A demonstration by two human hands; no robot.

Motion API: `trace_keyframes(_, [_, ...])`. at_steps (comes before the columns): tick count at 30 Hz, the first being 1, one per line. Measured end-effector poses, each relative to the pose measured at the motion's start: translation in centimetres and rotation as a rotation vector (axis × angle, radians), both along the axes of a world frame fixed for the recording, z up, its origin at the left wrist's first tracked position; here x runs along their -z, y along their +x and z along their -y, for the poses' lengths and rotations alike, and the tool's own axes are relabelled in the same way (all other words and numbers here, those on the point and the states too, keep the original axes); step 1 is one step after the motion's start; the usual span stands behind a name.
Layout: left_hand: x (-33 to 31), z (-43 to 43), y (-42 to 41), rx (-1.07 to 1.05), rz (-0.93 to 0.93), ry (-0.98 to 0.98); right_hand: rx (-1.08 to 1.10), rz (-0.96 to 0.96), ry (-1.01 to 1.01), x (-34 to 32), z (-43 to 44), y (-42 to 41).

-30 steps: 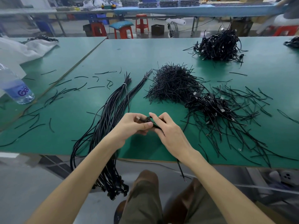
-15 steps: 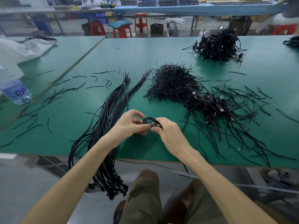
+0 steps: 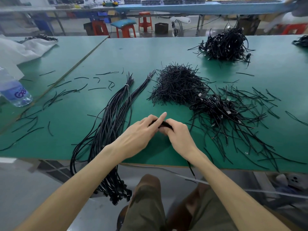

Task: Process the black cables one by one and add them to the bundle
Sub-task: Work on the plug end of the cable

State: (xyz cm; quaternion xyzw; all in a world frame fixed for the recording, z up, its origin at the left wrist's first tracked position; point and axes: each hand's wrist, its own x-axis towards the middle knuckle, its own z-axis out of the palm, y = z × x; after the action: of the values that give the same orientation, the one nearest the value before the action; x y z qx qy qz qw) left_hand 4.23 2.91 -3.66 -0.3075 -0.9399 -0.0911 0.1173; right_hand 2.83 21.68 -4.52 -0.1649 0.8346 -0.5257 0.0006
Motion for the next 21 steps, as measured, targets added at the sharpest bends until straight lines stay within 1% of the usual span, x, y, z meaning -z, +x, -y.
trace_keyframes(2, [0.2, 0.1, 0.0, -0.004, -0.033, -0.022, 0.01, 0.015, -0.019, 0.1, 0.0, -0.1])
trace_keyframes(5, [0.4, -0.2, -0.1, -0.046, -0.077, 0.001, 0.018, 0.011, -0.022, 0.1, 0.0, -0.2])
trace_keyframes(8, [0.6, -0.5, -0.3, -0.073, -0.078, 0.068, 0.026, 0.0, -0.022, 0.1, 0.0, -0.2])
trace_keyframes(10, [0.4, -0.8, -0.4, -0.12, -0.009, 0.148, 0.039, -0.016, -0.017, 0.3, -0.1, -0.3])
trace_keyframes(12, [0.3, -0.9, -0.5, -0.168, 0.036, 0.234, 0.047, -0.073, 0.014, 0.4, 0.1, -0.2])
trace_keyframes(14, [0.4, -1.1, -0.5, -0.202, 0.011, 0.279, 0.042, -0.124, 0.035, 0.3, 0.4, 0.0])
trace_keyframes(15, [0.6, -1.2, -0.6, -0.222, -0.01, 0.291, 0.055, -0.132, 0.006, 0.3, 0.5, 0.0])
trace_keyframes(18, [1.1, -1.0, -1.0, -0.324, -0.032, 0.349, 0.231, -0.077, -0.246, 0.0, -0.1, -0.3])
trace_keyframes(19, [1.2, -0.8, -1.2, -0.367, -0.012, 0.396, 0.303, -0.08, -0.287, 0.0, -0.5, -0.5])
trace_keyframes(21, [1.2, -0.4, -1.8, -0.444, 0.065, 0.502, 0.386, -0.12, -0.231, 0.3, -0.9, -0.8])
